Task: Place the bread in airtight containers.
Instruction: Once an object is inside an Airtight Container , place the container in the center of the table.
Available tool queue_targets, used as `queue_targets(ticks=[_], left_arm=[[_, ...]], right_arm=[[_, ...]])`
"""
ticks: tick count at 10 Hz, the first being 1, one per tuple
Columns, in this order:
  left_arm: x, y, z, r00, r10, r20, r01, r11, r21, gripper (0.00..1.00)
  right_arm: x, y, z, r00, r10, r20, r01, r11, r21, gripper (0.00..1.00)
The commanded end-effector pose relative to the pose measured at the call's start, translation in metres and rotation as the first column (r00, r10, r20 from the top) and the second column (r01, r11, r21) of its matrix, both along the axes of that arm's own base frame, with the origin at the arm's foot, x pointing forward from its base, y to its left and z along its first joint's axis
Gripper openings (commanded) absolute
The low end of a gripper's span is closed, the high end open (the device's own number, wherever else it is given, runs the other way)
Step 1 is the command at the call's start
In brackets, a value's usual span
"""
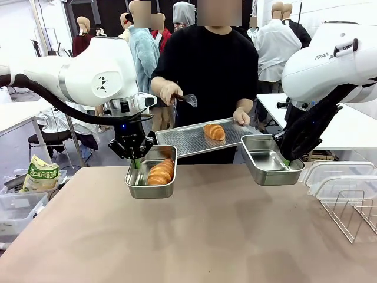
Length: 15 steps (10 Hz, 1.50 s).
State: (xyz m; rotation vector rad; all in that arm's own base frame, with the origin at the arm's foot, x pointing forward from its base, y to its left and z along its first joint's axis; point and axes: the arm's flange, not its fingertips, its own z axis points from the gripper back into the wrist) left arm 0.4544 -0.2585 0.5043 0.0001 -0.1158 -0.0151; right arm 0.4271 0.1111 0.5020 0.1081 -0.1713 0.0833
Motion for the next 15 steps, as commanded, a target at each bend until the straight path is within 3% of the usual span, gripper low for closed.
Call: queue_targets(ticks=[1, 15], left_arm=[[0.0011, 0.0010, 0.0035, 1.000, 0.001, 0.002, -0.001, 1.000, -0.010, 0.00], [0.0011, 0.0010, 0.0035, 1.000, 0.001, 0.002, -0.001, 1.000, -0.010, 0.00]], right_arm=[[-0.0004, -0.0014, 0.0029, 1.000, -0.003, 0.008, 0.003, 1.000, 0.002, 0.00], [-0.0004, -0.0014, 0.0029, 1.000, -0.003, 0.008, 0.003, 1.000, 0.002, 0.00]])
